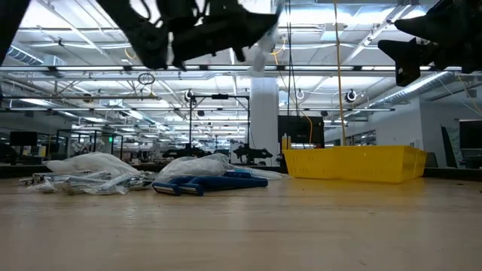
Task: Pick & Place Travel size toiletries
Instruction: Put the blue toothbrush into the top right yellow bin
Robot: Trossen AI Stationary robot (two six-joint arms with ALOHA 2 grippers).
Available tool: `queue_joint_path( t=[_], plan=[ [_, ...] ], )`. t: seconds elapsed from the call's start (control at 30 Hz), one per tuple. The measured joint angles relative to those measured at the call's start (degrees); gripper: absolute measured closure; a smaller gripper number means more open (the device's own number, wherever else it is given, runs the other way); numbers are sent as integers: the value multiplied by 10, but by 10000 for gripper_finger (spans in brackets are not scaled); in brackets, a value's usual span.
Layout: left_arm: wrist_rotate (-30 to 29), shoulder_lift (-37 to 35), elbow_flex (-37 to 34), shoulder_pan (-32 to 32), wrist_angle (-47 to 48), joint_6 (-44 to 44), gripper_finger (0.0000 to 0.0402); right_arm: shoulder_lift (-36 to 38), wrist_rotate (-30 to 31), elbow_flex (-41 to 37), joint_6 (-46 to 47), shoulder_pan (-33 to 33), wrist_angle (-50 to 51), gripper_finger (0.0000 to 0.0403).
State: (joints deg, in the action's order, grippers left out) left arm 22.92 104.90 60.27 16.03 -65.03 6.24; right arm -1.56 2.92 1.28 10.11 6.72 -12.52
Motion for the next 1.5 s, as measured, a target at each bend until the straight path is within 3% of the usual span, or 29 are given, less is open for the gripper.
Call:
queue_joint_path(
  t=[0.17, 0.3, 0.37, 0.63, 0.8, 0.97, 1.1, 1.33, 1.5],
  plan=[
    [87, 70, 117, -2, 77, 2, 395, 0, 38, 0, -4, 0, -9, 211],
    [99, 107, 182, 0, 111, 0, 383, -26, 186, 0, -54, 0, -16, 209],
    [101, 117, 196, 0, 116, -4, 380, -53, 229, 0, -78, 0, -43, 205],
    [100, 120, 199, 3, 110, -26, 387, -238, 265, 2, -108, -34, -278, 139],
    [77, 120, 199, 2, 110, -29, 385, -368, 219, 38, -101, -74, -308, 121],
    [60, 120, 199, 2, 110, -40, 390, -451, 166, 86, -163, -105, -332, 125],
    [23, 120, 199, -7, 111, -48, 378, -485, 159, 104, -193, -124, -370, 129],
    [14, 120, 199, -16, 115, -63, 392, -529, 44, 106, -157, -158, -489, 130],
    [9, 120, 199, -16, 122, -59, 375, -561, 13, 127, -121, -162, -502, 131]
  ],
)
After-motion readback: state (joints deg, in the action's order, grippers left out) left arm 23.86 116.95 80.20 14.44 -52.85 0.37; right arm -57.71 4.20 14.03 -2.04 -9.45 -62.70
